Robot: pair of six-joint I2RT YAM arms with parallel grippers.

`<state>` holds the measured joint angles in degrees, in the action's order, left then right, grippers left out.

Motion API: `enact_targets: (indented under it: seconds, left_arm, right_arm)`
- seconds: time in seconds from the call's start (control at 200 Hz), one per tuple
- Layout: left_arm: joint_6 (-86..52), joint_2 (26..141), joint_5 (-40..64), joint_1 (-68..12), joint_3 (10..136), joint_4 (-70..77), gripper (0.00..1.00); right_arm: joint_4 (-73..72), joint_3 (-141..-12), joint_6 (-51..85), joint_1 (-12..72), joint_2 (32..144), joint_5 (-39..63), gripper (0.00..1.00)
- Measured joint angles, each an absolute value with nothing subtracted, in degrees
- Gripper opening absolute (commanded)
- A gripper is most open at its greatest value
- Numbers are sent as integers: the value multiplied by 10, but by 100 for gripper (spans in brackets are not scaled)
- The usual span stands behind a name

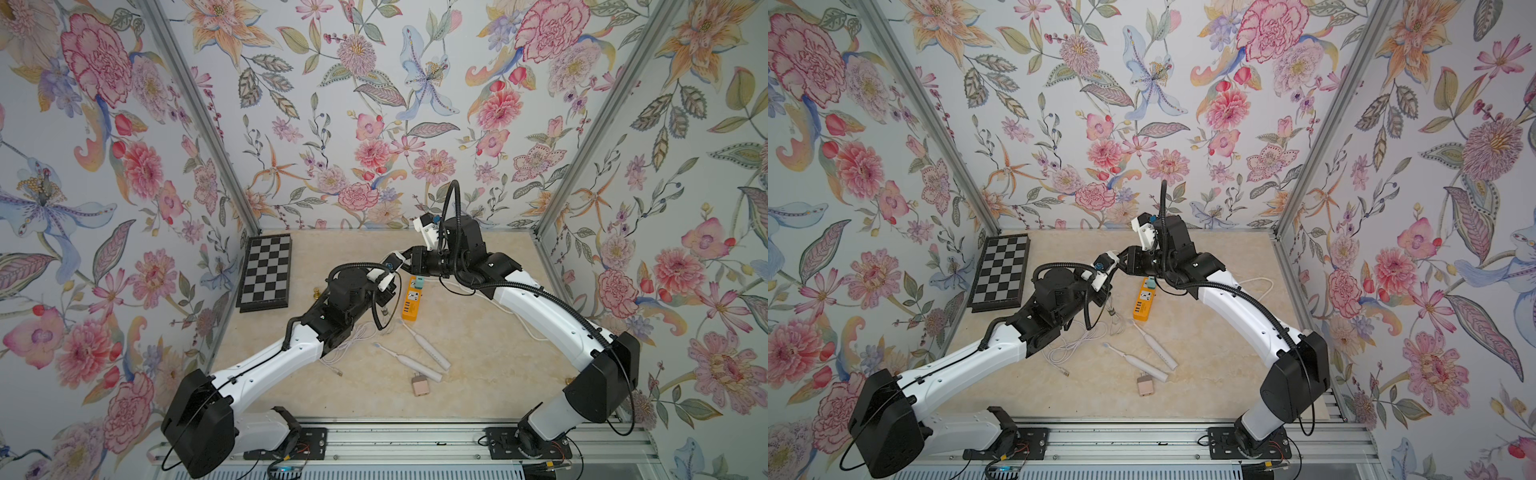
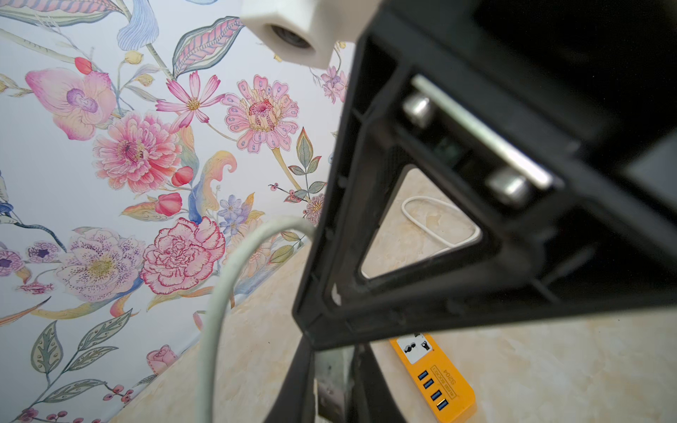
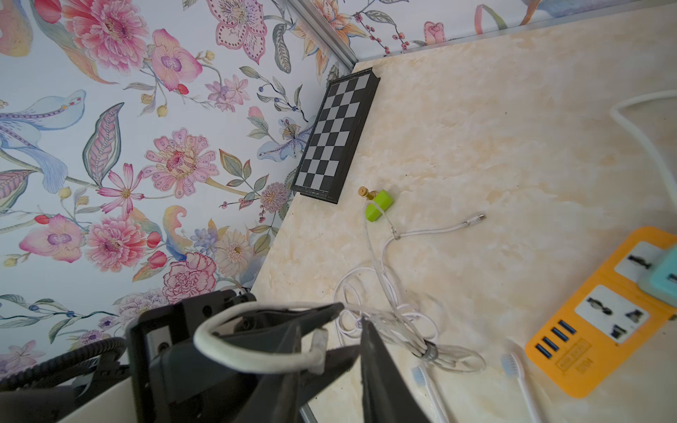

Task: Charge the electric toothbrush
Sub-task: Pick up the charging cable from the center of the board, then insert the charging cable into the plug.

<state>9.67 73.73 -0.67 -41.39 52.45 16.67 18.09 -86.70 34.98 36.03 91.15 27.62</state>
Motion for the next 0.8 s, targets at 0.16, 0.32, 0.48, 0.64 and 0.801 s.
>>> enact_targets:
  seconds: [0.16, 0.32, 0.48, 0.64, 0.801]
  left_arm:
    - [97, 742, -8, -416, 524, 168, 0]
    - [97, 746, -11, -417, 526, 172, 0]
    - [97, 747, -21, -420, 528, 171, 0]
    - [95, 749, -23, -420, 533, 166, 25]
    - [65, 732, -24, -428, 530, 161, 45]
  right_arm:
    - [167, -867, 347, 360, 918, 288, 20]
    - [161, -866, 336, 359, 919, 286, 9]
    - [155, -864, 327, 358, 919, 286, 0]
    - [149, -861, 295, 353, 919, 287, 0]
    - [147, -861, 234, 309, 919, 296, 0]
